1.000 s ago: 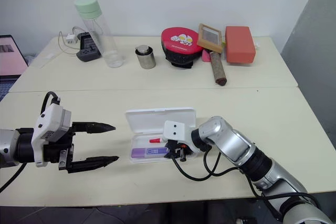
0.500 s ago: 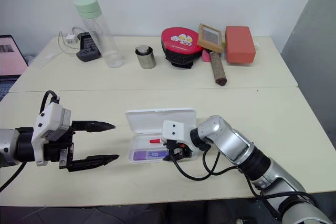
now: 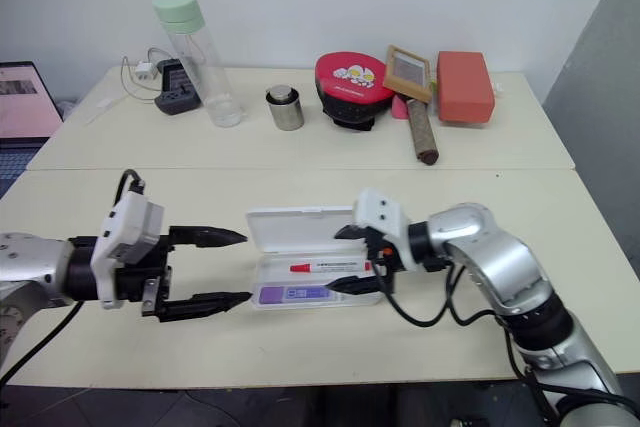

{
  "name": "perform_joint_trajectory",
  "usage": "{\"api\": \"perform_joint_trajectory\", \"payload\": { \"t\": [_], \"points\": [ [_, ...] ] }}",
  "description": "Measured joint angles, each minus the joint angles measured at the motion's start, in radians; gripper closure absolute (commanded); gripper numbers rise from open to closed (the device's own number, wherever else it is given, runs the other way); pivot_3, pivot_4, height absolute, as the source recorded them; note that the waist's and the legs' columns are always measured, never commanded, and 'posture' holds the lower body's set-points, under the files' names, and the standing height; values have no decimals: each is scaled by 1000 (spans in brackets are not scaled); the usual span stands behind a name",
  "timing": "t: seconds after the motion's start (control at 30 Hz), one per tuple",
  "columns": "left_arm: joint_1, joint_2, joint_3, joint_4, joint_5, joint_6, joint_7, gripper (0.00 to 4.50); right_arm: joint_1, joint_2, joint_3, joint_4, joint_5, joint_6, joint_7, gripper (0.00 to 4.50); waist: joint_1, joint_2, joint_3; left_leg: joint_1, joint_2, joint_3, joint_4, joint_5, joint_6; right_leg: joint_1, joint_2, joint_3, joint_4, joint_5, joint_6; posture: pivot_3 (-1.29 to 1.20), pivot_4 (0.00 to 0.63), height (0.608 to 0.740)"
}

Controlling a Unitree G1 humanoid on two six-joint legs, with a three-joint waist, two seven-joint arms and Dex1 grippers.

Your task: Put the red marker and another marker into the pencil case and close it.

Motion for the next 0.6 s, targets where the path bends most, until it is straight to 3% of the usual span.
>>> {"api": "perform_joint_trajectory", "payload": {
  "t": [0.17,0.37,0.6],
  "points": [
    [-151,-110,-184,-6,15,-16,54,0,110,-171,-194,-23,8,134,-104,80,0,1,1,0,0,3,0,0,0,0,1,0,1,0,0,0,150,740],
    [-248,-170,-284,47,55,-45,57,0,118,-194,-168,71,-72,250,-270,80,-13,1,1,1,1,5,0,0,0,0,5,1,2,0,-1,0,150,740],
    [-282,-194,-310,83,81,-58,56,0,122,-137,-134,59,-62,305,-335,80,-9,1,1,0,2,4,0,0,0,0,4,1,1,0,-1,0,150,740]
  ]
}}
